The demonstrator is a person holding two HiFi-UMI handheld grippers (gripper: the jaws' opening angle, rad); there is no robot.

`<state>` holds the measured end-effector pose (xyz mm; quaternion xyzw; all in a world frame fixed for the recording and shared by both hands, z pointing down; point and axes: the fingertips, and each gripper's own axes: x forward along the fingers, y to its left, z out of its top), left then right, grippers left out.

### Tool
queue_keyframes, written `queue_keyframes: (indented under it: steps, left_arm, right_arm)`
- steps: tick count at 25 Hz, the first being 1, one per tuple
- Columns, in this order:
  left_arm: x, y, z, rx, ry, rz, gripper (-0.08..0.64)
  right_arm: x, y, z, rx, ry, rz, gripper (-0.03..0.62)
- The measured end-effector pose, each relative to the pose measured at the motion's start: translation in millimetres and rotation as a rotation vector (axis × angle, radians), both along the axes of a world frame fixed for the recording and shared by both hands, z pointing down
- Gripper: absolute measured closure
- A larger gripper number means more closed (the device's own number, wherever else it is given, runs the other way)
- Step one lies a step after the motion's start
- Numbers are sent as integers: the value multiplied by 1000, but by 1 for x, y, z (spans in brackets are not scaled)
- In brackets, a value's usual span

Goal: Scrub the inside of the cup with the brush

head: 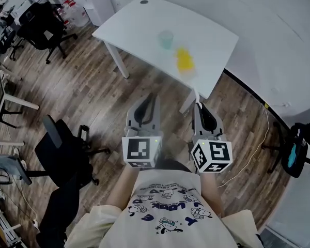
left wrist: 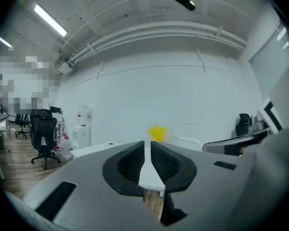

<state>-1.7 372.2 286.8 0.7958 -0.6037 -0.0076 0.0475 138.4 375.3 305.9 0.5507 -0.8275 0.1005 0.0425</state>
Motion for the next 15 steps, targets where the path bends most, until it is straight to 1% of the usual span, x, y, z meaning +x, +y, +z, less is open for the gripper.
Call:
queue_keyframes:
  steps: [5,10,15]
  left_arm:
    - [4,-6,2,-7,2,-14,514]
    - [9,-8,12,-33,21,-35,514]
    - [1,-11,16,-52,23,-64,514]
  right_arm:
    - [10,-9,2,-5,1,-19,546]
    - [26,-18,7,-16,6,-41,546]
    - [31,-29,7,-27,3,-51,546]
